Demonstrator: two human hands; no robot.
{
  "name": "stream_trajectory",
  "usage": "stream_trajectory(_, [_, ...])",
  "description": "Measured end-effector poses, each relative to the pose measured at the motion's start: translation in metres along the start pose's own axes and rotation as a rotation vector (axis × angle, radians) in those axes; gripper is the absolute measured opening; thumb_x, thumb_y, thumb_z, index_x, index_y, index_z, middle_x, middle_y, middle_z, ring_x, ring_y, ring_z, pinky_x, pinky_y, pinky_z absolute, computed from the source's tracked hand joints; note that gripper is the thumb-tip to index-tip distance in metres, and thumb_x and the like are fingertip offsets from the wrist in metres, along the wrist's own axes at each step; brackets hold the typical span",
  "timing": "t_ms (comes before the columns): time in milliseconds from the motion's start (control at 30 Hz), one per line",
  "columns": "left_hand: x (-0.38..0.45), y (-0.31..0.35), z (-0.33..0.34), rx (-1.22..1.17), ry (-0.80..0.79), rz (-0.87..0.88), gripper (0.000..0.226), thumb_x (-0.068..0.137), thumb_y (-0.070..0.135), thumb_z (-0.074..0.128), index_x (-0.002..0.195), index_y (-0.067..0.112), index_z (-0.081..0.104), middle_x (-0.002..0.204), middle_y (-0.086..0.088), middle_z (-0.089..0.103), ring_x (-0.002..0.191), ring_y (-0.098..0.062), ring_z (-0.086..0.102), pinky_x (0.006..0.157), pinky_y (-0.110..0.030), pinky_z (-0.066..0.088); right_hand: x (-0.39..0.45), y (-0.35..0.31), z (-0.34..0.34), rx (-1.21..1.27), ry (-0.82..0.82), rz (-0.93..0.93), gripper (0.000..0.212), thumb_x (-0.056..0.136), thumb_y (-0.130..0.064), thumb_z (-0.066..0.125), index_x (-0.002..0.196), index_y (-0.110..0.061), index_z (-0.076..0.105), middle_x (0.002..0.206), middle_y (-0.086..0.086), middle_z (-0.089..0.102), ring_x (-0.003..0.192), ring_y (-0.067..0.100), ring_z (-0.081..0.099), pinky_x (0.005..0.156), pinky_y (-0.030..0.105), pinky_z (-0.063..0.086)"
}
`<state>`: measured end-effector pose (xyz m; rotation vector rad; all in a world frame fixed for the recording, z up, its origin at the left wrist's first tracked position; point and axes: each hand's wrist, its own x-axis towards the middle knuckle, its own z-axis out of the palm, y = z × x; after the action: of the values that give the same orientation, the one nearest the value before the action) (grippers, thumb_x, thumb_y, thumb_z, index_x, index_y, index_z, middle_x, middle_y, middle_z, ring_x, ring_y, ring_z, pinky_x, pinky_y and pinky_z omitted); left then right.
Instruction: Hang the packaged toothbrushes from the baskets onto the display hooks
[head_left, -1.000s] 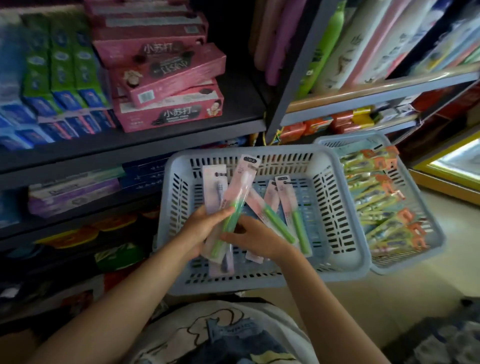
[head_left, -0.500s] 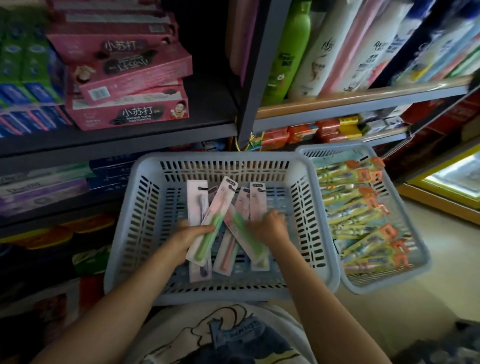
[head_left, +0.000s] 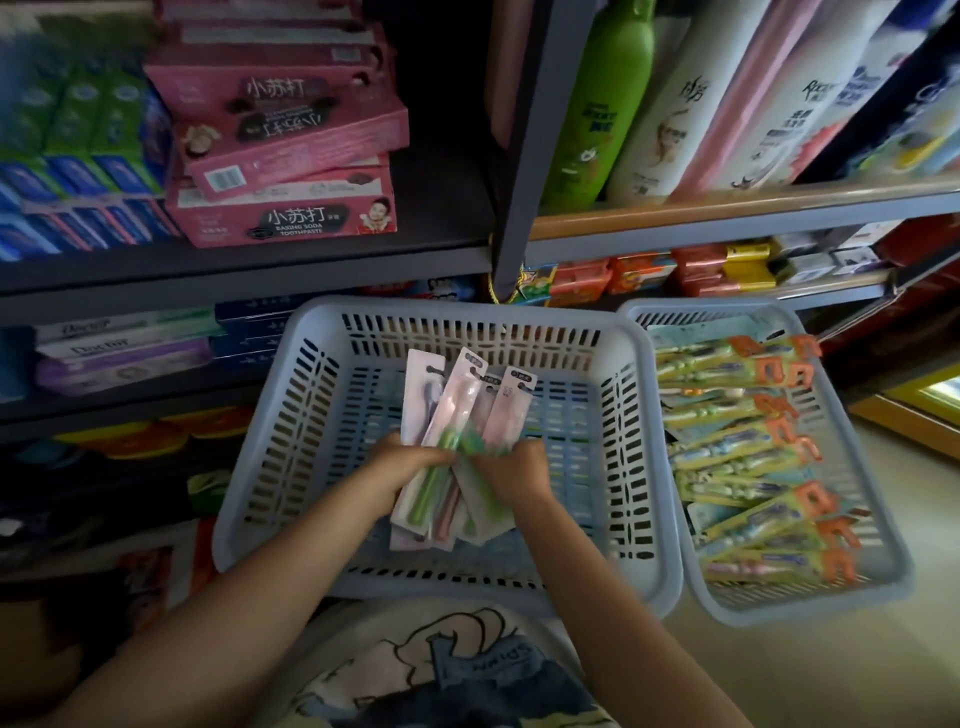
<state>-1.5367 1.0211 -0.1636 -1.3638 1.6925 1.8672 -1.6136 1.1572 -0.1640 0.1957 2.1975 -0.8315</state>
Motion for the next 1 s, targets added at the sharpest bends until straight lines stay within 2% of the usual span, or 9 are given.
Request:
stream_trajectory(100, [0.0,0.002,-0.005,-0.047,-0.079,-0.052,0.05,0.072,0.021,0.089,0.115,0.005,0.07,0.097,-0.016,0.076,0.087,-0.031,0.073,0.08,-0.041,0.06,0.003,0.008,-0.004,0.145,-0.032,0.019,0.045,0.088,-0.029,0.078,0.114,0.004,0.063,0.114,0.017,0.069,0.106,0.032,0.067,0.091,0.043,0.057])
stream_trajectory(200, [-0.002,0.004,-0.004,-0.101,-0.155,-0.085,0.033,0.086,0.011,0.078,0.117,0.003,0.071,0.088,-0.013,0.077,0.079,-0.027,0.074,0.071,-0.036,0.059,0.001,0.013,-0.015,0.204,-0.059,0.031,0.028,0.089,-0.025,0.078,0.094,0.001,0.069,0.101,0.018,0.072,0.085,0.028,0.069,0.073,0.033,0.056])
stream_trajectory(267, [-0.005,0.008,-0.003,-0.125,-0.221,-0.104,0.028,0.088,0.011,0.074,0.115,0.004,0.071,0.085,-0.011,0.077,0.074,-0.025,0.074,0.064,-0.033,0.058,0.0,0.014,-0.019,0.238,-0.088,0.046,0.028,0.088,-0.027,0.079,0.089,-0.002,0.067,0.098,0.017,0.072,0.08,0.027,0.068,0.074,0.036,0.059])
stream_trajectory(367, [-0.007,0.011,0.0,-0.143,-0.297,-0.09,0.028,0.09,0.012,0.072,0.117,0.007,0.069,0.088,-0.012,0.077,0.074,-0.024,0.074,0.062,-0.032,0.059,-0.001,0.014,-0.018,0.297,-0.119,0.055,0.041,0.083,-0.032,0.084,0.103,0.0,0.069,0.103,0.016,0.074,0.089,0.029,0.072,0.083,0.042,0.062])
stream_trajectory(433, [-0.009,0.011,0.003,-0.142,-0.311,-0.051,0.023,0.091,0.01,0.071,0.113,0.009,0.069,0.087,-0.009,0.078,0.074,-0.022,0.075,0.061,-0.031,0.059,0.001,0.016,-0.017,0.297,-0.118,0.036,0.045,0.083,-0.032,0.083,0.113,-0.002,0.068,0.103,0.015,0.074,0.088,0.028,0.073,0.075,0.038,0.062])
stream_trajectory(533, [-0.011,0.009,0.003,-0.187,-0.311,-0.043,0.022,0.091,0.009,0.069,0.113,0.008,0.068,0.089,-0.009,0.077,0.076,-0.022,0.074,0.063,-0.031,0.059,0.0,0.016,-0.018,0.311,-0.136,0.0,0.037,0.087,-0.029,0.08,0.112,-0.003,0.069,0.096,0.012,0.073,0.077,0.021,0.07,0.059,0.028,0.056])
stream_trajectory(667, [-0.019,0.013,-0.001,-0.259,-0.316,-0.12,0.015,0.093,0.019,0.066,0.1,0.006,0.07,0.077,-0.01,0.075,0.064,-0.021,0.072,0.057,-0.028,0.058,-0.008,0.01,-0.016,0.26,-0.202,-0.087,0.028,0.092,-0.029,0.074,0.109,-0.006,0.071,0.096,0.009,0.072,0.082,0.019,0.067,0.073,0.032,0.057])
stream_trajectory(833, [-0.031,0.03,-0.009,-0.244,-0.344,-0.076,0.031,0.079,0.028,0.071,0.102,0.008,0.07,0.075,-0.008,0.074,0.061,-0.019,0.07,0.057,-0.027,0.056,-0.018,0.004,-0.022,0.427,-0.251,-0.177,0.022,0.091,-0.023,0.075,0.108,-0.011,0.066,0.108,0.013,0.07,0.091,0.024,0.07,0.081,0.036,0.062])
stream_trajectory(1000, [-0.041,0.038,-0.021,-0.279,-0.416,-0.031,0.034,0.073,0.029,0.075,0.099,0.008,0.071,0.077,-0.01,0.074,0.065,-0.021,0.071,0.06,-0.029,0.059,-0.033,-0.01,-0.028,0.593,-0.287,-0.276,0.015,0.091,-0.011,0.074,0.098,-0.009,0.062,0.091,0.013,0.065,0.084,0.025,0.066,0.085,0.043,0.059])
